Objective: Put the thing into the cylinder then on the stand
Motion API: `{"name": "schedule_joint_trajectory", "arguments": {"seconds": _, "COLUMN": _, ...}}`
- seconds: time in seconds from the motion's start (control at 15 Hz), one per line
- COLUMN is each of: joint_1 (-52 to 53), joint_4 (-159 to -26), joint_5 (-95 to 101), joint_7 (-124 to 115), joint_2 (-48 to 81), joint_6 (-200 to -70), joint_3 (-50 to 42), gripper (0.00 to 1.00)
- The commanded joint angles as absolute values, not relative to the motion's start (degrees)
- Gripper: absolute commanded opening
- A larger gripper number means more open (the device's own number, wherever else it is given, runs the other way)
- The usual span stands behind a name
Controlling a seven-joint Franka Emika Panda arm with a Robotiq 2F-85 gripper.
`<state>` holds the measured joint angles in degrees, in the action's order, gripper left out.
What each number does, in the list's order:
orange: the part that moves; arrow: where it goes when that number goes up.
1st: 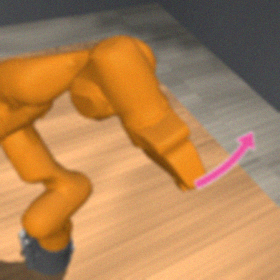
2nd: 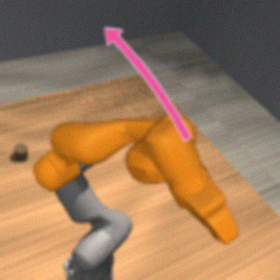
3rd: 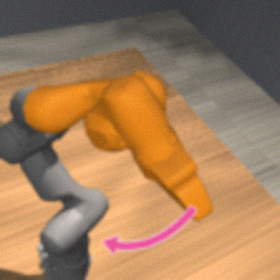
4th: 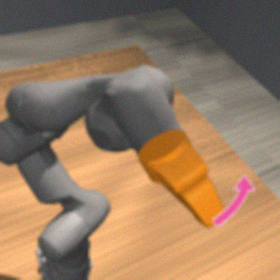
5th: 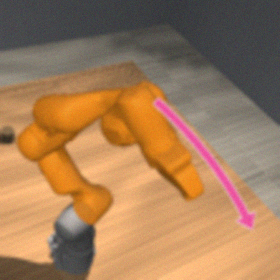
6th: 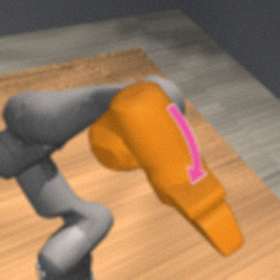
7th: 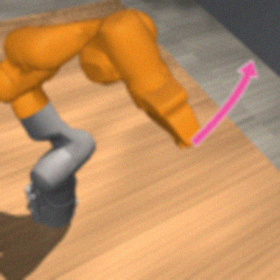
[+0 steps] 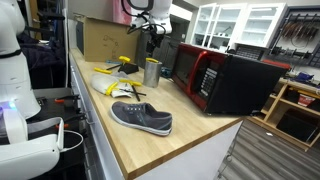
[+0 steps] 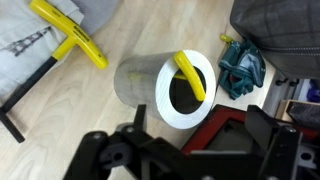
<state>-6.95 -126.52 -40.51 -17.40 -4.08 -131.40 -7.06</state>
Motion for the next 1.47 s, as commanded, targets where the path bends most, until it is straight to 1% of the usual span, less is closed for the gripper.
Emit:
{"name": "schedule_joint_trajectory", "arguments": {"seconds": 0.0, "joint_1": -5.6, "joint_4": -127.0, "joint_5": -31.6, "joint_7": -16.6, "joint_2": -5.8, "joint_6": -131.7, "joint_3": -4.8, "gripper": 1.0}}
{"name": "schedule_joint_trajectory", "arguments": {"seconds": 0.33, "joint_1": -3.9, "joint_4": -125.7, "joint_5": -19.1, "joint_7": -15.9, "joint_2": -5.3, "joint_6": -132.4, "joint_3": -2.7, "gripper": 1.0}}
{"name": "schedule_joint_trajectory", "arguments": {"seconds": 0.6, "joint_1": -3.4, "joint_4": -124.7, "joint_5": -14.7, "joint_7": -14.6, "joint_2": -4.6, "joint_6": -133.9, "joint_3": -2.3, "gripper": 1.0}}
{"name": "schedule_joint_trajectory", "arguments": {"seconds": 1.4, "joint_1": -2.9, "joint_4": -115.4, "joint_5": -14.8, "joint_7": -13.4, "joint_2": 5.8, "joint_6": -129.7, "joint_3": -2.4, "gripper": 1.0}}
